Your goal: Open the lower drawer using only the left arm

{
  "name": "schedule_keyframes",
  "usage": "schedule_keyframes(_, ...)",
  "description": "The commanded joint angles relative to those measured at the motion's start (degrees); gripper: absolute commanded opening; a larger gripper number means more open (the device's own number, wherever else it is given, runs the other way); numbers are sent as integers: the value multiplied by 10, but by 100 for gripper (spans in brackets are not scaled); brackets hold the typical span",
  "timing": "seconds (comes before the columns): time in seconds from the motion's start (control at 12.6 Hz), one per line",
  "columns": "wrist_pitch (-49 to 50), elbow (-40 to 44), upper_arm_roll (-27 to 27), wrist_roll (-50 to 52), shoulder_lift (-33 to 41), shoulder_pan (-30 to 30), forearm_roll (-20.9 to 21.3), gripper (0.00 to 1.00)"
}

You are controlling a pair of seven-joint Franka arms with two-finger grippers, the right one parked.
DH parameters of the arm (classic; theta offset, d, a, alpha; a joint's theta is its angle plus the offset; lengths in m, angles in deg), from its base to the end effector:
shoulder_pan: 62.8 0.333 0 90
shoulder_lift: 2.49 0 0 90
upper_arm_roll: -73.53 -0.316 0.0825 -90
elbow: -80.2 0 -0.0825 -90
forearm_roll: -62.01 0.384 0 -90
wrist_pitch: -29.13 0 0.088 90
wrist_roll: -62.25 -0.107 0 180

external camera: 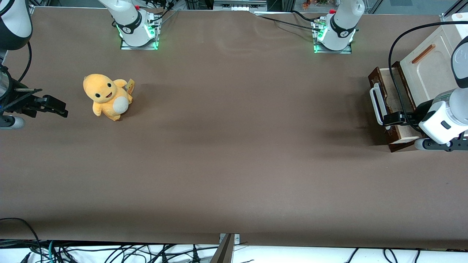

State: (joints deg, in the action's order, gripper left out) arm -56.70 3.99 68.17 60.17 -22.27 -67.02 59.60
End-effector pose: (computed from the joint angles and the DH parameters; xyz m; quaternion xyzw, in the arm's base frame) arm 0.6427 -0.0016 0.5243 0.9961 -0.0092 -0.0877 0.0075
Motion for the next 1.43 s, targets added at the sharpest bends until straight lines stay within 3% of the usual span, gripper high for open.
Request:
schedule_keyframes(0.0,-2,-1,-5,-28,8,0,-14,100)
schedule_keyframes(1.35,-27,22,-4,-29,4,-3,-11,100)
